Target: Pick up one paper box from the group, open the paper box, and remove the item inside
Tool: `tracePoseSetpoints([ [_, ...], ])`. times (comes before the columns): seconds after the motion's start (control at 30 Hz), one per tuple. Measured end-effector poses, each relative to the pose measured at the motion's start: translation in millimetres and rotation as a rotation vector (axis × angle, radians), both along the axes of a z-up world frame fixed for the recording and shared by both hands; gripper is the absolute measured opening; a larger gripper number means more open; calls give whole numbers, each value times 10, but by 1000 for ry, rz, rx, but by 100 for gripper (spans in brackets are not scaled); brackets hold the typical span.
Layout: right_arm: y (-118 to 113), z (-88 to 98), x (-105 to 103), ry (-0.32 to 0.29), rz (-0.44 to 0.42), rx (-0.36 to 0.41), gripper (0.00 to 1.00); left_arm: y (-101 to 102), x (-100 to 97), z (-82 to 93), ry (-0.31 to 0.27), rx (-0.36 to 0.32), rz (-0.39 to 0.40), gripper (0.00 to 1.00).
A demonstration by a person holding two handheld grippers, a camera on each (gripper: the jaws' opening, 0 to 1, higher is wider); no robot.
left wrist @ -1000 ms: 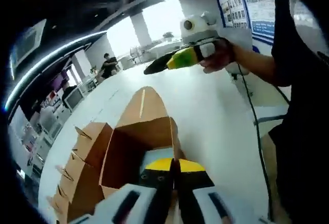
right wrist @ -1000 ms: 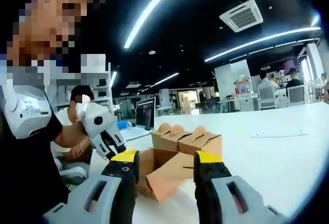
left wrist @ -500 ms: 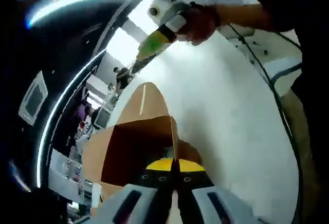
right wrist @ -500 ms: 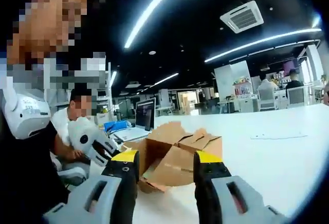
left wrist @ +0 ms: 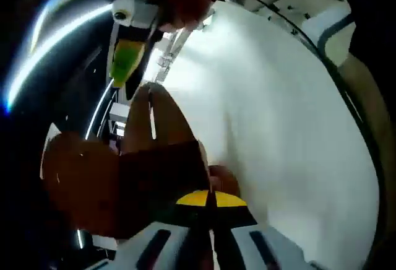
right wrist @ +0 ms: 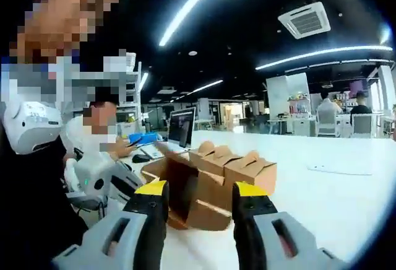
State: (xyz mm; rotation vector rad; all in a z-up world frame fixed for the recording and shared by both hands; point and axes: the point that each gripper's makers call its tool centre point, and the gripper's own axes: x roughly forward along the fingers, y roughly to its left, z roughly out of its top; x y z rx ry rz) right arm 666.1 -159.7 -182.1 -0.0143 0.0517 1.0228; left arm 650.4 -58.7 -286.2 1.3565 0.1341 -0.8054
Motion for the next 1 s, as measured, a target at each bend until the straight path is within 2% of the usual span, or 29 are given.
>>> tracePoseSetpoints([
  [0.1, 44, 52, -33, -26, 10, -8, 41, 31, 21, -48, 2, 15, -5, 3],
  [0.17, 51, 69, -42, -31, 16, -8, 41, 42, 62, 5, -90, 64, -12, 3],
  [0.27, 35, 53, -29, -22, 9, -9, 41, 1, 66, 54, -171, 94, -47, 3],
  [0.47, 21, 61, -28, -19, 1, -1, 40, -9, 74, 99, -154, 47, -36, 3],
  [0.6, 19, 111, -48, -32, 5, 3, 40, 31, 149, 192, -183, 27, -15, 3],
  [0.87, 36, 133, -42, -37, 8, 4, 40, 138, 305, 542, -242, -6, 23, 3],
  [0.97, 70, 200, -42, -52, 11, 13, 40, 205, 337, 906, -344, -9, 46, 3],
  [1.0, 76, 216, -43, -56, 12, 15, 40, 235, 343, 973, -372, -2, 63, 3],
])
